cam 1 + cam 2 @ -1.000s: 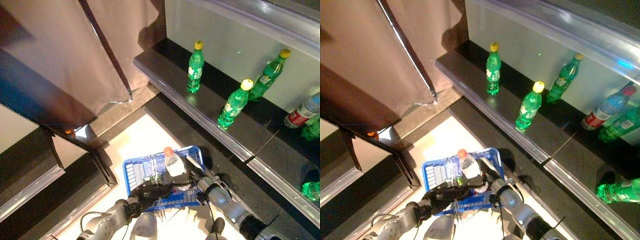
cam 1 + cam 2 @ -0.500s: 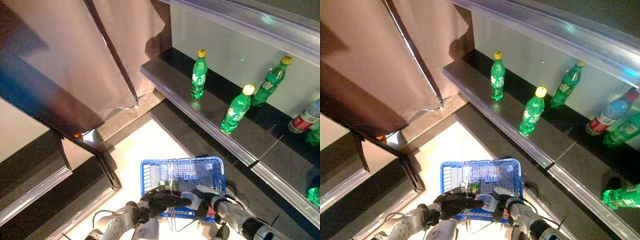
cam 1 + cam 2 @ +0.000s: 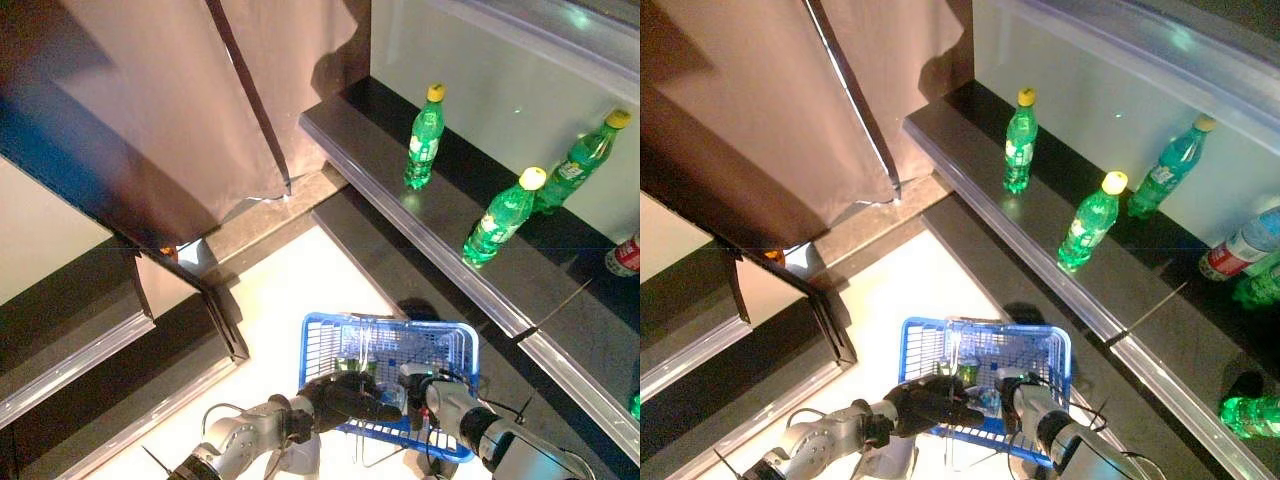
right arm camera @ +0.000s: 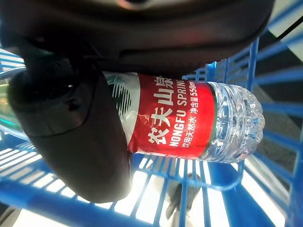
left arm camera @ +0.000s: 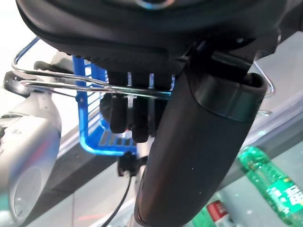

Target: Pick up the drink and place into the basket.

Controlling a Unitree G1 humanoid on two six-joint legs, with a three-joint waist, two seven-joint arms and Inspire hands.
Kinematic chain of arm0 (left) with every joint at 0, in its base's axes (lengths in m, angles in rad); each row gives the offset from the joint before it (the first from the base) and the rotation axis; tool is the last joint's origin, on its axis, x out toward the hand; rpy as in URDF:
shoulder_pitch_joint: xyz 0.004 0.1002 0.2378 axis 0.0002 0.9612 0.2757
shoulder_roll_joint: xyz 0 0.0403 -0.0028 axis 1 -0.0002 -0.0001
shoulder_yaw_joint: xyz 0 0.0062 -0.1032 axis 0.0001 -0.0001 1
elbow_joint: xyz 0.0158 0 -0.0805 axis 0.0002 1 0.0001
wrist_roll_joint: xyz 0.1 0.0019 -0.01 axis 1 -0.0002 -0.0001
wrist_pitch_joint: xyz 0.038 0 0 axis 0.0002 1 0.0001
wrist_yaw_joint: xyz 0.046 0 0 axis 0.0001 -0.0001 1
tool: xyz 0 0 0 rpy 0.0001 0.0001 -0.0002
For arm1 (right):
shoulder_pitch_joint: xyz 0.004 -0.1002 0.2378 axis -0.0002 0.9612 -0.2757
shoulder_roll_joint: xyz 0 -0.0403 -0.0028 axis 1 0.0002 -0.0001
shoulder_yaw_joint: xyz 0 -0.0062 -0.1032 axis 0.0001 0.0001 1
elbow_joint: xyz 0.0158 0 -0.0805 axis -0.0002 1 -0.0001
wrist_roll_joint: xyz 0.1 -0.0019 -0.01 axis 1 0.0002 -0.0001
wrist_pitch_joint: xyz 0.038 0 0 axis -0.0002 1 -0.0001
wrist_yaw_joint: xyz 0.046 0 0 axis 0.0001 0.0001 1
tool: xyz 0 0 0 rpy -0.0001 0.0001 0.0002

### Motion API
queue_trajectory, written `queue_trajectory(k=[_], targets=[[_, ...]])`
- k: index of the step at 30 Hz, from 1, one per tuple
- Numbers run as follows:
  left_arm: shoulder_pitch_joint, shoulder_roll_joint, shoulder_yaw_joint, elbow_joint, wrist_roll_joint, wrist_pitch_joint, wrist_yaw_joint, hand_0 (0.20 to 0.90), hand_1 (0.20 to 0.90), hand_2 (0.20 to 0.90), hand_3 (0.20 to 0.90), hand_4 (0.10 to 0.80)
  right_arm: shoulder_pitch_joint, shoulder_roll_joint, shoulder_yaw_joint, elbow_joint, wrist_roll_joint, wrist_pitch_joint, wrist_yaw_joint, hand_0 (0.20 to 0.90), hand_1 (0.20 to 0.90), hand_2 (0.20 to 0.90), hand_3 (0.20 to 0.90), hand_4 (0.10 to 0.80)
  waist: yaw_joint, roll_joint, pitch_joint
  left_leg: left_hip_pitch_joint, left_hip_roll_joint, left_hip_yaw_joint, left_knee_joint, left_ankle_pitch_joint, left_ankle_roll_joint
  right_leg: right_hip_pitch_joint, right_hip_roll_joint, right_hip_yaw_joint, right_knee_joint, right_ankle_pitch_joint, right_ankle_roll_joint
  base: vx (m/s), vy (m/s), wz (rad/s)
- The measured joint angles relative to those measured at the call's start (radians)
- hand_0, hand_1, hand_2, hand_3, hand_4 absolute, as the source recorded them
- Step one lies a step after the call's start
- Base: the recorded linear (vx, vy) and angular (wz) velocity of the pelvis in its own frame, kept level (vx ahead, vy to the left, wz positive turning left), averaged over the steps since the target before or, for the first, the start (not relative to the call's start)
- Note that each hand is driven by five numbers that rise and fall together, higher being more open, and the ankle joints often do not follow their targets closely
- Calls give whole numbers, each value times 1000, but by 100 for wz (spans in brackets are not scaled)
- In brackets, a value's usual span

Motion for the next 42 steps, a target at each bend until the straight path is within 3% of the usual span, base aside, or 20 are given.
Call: queue_trajectory(k=[13,22,23,25,26,35,42], targets=[[-168,-1,-108,30,-45,12,0,300,300,300,200,100,-146,16,7,8,-7,143,-64,300,300,300,200,100,-1,4,78,-53,-7,-14,8,6,2,-36,-2,-21,6,3,5,-37,10,5],[-202,-12,-123,66,-67,-20,0,300,300,300,200,100,-166,37,18,60,-24,158,-64,300,300,300,200,100,-1,9,103,-65,-12,-13,17,7,4,-37,-5,-22,6,2,6,-6,-2,3],[-205,-11,-129,66,-67,-20,0,300,300,300,200,100,-168,38,19,67,-23,159,-64,399,399,399,315,215,-1,9,103,-65,-12,-14,17,7,4,-37,-5,-22,6,2,6,0,0,0],[-212,-11,-143,66,-67,-21,0,300,300,300,200,100,-168,38,19,71,-20,166,-66,829,829,829,818,718,-1,9,103,-65,-13,-14,17,8,4,-37,-5,-22,7,2,6,0,0,0],[-213,-11,-146,66,-67,-21,0,300,300,300,200,100,-168,38,19,75,-14,168,-71,900,900,900,900,800,-1,9,103,-65,-13,-14,17,8,4,-37,-5,-22,7,2,6,0,0,0],[-222,-6,-149,66,-101,-20,1,300,300,300,200,100,-175,34,-4,86,69,157,-155,900,900,900,900,800,-6,8,102,-57,-13,-14,17,9,6,-30,-6,-22,9,3,6,0,0,0],[-217,18,-135,87,-164,-55,62,300,300,300,200,100,-167,14,-50,36,262,56,-236,900,900,900,900,800,-32,7,101,-48,-11,-13,19,12,6,-25,-7,-19,19,3,6,0,0,0]])
